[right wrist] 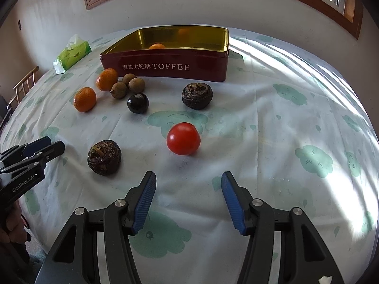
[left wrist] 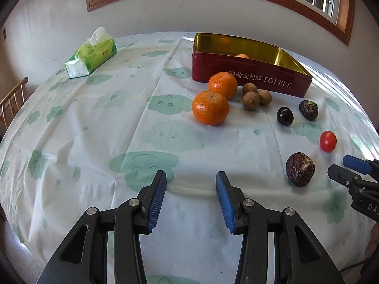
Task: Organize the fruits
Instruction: 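Grasp the red tomato with the right gripper while the left gripper grasps a mandarin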
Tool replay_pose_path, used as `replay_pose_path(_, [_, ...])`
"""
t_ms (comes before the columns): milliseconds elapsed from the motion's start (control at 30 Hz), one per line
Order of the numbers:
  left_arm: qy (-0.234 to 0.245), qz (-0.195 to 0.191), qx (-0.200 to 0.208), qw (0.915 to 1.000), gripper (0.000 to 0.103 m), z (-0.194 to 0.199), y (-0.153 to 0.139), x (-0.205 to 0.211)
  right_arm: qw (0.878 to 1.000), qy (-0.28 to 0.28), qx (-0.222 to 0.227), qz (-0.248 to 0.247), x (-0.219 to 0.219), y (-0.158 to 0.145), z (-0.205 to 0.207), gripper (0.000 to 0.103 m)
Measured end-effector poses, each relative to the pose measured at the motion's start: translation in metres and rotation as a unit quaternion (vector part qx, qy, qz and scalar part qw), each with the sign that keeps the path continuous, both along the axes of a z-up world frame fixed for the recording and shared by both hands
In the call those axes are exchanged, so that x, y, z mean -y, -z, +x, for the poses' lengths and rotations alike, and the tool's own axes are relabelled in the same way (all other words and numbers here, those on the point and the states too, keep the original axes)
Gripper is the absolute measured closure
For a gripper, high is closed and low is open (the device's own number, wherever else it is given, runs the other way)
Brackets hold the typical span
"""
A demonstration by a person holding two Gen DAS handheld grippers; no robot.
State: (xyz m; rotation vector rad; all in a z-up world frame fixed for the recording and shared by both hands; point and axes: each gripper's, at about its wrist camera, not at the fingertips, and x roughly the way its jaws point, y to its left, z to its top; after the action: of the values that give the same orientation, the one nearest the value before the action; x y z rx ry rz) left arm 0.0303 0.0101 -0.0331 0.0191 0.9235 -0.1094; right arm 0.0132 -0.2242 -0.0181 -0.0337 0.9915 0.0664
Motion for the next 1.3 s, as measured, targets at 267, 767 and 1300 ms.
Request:
replay_pose_path(267, [0.02, -0.023, 0.013, 0.9995, 0.058, 0.002, 0.001, -0.009, 1.0, -0.006, 0.011, -0.015, -0.006, 0.003, 0.015, 0.056])
replay_pose_path(767, [0.025, 0.006, 0.014, 0.9996, 0.058, 0.027, 0.001, 0.007, 0.999, -0.023, 0.029, -0.016, -0.011, 0.003, 0.023, 0.074])
replay_pose_path(1300, [0.033, 0.001, 0.01, 0.9994, 0.057, 0.063, 0.001, 0.027, 0.999, -0.005, 0.036, -0.017, -0.002, 0.005, 0.037, 0.074])
